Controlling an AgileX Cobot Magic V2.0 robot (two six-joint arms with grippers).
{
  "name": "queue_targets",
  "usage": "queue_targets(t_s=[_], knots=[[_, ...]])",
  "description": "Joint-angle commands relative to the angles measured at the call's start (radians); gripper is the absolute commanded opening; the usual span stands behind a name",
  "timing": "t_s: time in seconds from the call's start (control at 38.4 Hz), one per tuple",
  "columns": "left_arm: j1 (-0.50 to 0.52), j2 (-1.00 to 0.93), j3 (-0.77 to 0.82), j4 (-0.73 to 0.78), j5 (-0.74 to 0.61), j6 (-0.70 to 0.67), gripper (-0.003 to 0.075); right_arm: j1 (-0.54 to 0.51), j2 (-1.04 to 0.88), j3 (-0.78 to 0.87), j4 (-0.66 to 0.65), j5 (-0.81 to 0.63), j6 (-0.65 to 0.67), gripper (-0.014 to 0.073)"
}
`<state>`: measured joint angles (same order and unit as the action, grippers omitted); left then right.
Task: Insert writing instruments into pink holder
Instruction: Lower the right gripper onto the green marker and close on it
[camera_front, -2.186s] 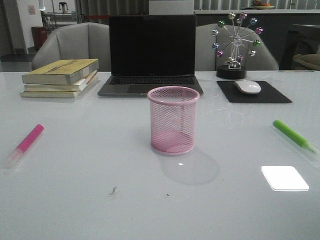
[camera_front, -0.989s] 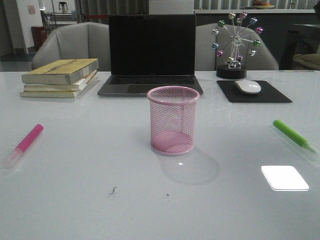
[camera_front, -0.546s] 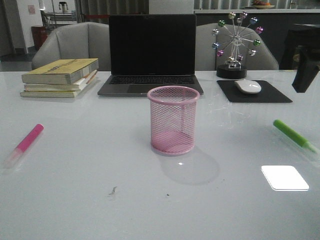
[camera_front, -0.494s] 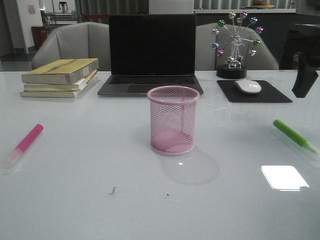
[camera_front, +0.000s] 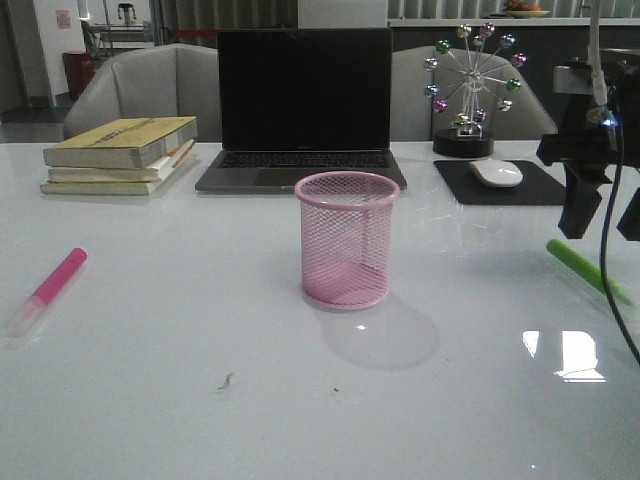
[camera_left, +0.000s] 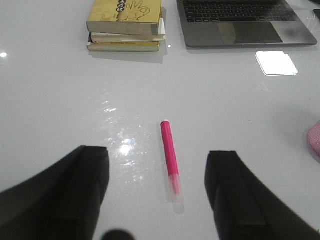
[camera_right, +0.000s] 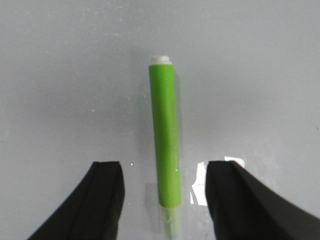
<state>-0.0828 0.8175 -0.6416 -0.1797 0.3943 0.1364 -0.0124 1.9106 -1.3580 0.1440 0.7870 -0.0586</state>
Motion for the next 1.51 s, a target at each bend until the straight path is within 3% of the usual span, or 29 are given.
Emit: queue_targets(t_s=[0.0, 0.44, 0.96, 1.35, 1.48], knots=[[-0.007, -0.004, -0.038, -0.011, -0.067, -0.010, 0.0480, -0.004, -0.018, -0.066, -0.002, 0.022, -0.013, 0.0480], [-0.007, -0.004, -0.038, -0.011, -0.069, -0.010, 0.0480, -0.004, 0.067, -0.137, -0.038, 0.116, -0.023, 0.0480], [-0.007, -0.004, -0.038, -0.011, -0.075, -0.010, 0.0480, -0.004, 0.092, -0.137, -0.038, 0.120, -0.023, 0.0479], [-0.007, -0.004, -0.038, -0.011, -0.077, -0.010, 0.0480, -0.004, 0.127, -0.137, -0.038, 0.167, -0.023, 0.0398], [-0.007, -0.004, -0.038, -0.011, -0.077, -0.010, 0.0480, -0.004, 0.151, -0.137, -0.038, 0.191, -0.023, 0.0323]])
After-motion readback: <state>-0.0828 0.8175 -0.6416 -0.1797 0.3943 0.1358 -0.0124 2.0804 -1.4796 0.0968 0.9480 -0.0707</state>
